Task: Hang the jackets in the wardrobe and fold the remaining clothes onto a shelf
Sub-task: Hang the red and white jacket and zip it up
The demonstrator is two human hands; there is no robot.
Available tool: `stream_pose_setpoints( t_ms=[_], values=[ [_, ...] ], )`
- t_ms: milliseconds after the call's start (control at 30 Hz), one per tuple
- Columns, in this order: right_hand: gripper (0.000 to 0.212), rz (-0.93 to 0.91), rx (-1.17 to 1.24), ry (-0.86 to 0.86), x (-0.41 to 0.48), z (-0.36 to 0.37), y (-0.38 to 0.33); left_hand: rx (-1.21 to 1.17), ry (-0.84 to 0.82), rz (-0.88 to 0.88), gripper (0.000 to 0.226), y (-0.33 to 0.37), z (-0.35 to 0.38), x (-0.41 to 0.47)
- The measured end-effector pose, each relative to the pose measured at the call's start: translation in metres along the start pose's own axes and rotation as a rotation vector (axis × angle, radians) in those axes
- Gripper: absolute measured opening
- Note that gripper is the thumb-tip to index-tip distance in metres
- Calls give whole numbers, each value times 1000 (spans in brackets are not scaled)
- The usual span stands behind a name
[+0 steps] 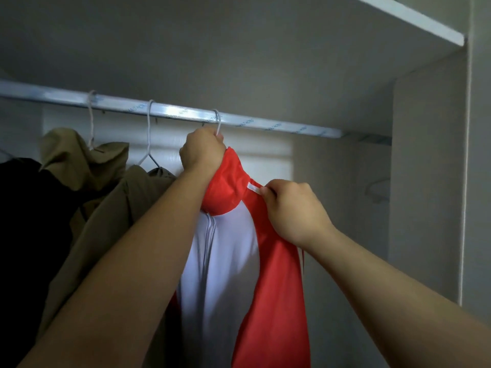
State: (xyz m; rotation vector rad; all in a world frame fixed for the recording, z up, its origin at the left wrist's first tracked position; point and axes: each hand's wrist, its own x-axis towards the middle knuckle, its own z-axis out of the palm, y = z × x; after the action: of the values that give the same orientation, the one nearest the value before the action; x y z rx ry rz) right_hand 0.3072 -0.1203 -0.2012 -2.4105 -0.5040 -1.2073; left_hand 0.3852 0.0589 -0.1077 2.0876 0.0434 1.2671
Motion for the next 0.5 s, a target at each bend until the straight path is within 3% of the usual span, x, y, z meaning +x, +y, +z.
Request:
stream_pose_setpoints(
  t_ms=[67, 133, 200, 267, 367, 433, 500],
  values=[
    [42, 40, -28, -8, -4, 1, -1, 129, 14, 10, 23, 11, -10, -8],
    [46, 84, -6, 14, -3, -4, 0, 263, 104, 133, 16, 34, -20, -24],
    [48, 144, 51, 83, 0, -16, 6, 252, 142, 287, 7, 64, -24, -44],
    [45, 202, 101, 207, 0, -33, 19, 120, 35, 381, 14, 90, -17, -65],
    [40, 284, 186, 391, -11, -65, 41, -50, -315, 416, 23, 117, 4, -97],
    [40, 328, 201, 456, -18, -89, 54, -53, -486, 491, 18, 138, 18, -114],
    [42, 360, 172, 503, -21, -116, 69, 26, -547, 598, 20, 167, 30, -125]
  ],
)
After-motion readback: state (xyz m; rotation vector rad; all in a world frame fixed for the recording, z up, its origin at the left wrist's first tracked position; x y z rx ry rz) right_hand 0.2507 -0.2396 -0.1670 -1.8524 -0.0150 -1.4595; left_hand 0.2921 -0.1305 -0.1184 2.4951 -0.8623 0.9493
